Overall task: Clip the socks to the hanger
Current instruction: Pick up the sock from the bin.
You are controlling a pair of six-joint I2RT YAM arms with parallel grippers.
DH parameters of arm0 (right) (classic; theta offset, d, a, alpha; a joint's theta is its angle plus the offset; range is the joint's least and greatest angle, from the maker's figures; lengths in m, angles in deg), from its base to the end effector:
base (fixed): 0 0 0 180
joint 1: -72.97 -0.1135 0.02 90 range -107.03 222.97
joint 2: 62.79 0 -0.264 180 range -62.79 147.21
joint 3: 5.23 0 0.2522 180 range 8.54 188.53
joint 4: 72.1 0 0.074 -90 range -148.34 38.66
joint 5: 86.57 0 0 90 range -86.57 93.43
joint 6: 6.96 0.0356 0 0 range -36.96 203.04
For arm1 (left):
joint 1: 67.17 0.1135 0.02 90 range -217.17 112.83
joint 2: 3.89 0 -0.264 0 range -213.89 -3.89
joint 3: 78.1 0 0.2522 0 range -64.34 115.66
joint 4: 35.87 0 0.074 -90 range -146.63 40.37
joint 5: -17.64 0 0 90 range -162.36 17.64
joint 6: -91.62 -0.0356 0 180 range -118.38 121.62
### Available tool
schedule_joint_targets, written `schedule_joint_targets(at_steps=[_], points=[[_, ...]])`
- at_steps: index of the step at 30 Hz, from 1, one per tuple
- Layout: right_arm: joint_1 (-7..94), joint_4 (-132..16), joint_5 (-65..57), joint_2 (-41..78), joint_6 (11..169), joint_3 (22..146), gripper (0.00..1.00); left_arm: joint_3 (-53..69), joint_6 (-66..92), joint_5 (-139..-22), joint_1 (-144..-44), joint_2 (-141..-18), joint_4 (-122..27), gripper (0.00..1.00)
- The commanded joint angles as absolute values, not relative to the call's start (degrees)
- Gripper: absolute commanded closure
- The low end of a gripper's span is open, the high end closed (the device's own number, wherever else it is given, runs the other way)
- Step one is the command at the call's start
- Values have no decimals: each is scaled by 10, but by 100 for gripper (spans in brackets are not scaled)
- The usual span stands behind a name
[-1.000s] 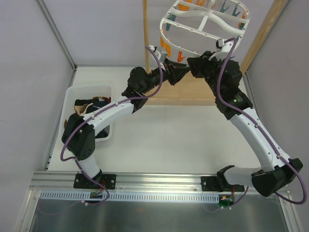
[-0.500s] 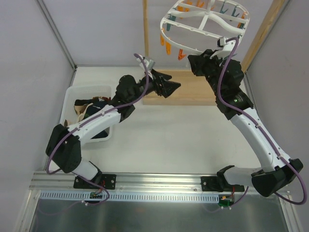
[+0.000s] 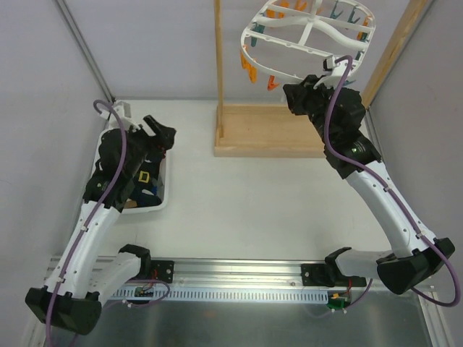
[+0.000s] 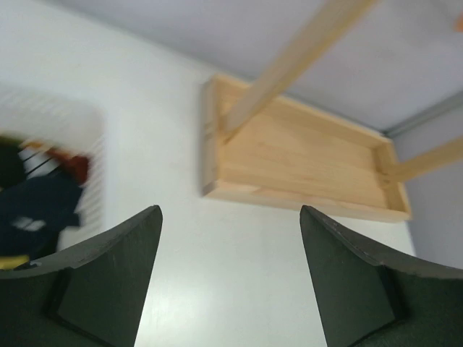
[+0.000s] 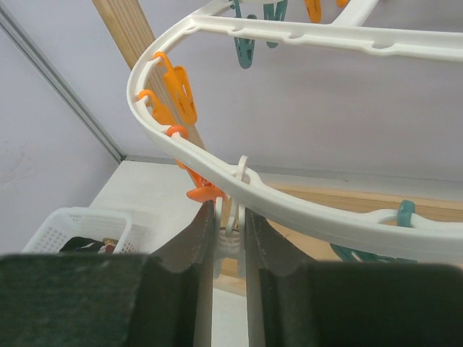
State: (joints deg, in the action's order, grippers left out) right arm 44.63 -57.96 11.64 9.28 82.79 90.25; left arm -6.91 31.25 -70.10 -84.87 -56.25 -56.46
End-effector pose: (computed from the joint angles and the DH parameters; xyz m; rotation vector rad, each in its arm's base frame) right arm 0.2471 0.1275 0.4825 -0.2332 1.3982 0.3049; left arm 0.1976 -0.0616 0.4006 -0.2010 1.6229 -0.6069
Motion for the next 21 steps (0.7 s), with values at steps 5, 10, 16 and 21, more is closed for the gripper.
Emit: schedule_joint_targets(at_steps=[5,10,16,21], points=[[449,-565,118,78,802,936,99,-128,349,-707,-654,-545,-785,21],[448,-568,108,75,807,932,99,-146,348,-756,-568,-586,-792,24],[450,-565,97,76,809,933,99,-168,376,-733,-552,-622,-792,27],[448,-559,101,75,805,931,99,-196,404,-725,-545,-590,-796,30]])
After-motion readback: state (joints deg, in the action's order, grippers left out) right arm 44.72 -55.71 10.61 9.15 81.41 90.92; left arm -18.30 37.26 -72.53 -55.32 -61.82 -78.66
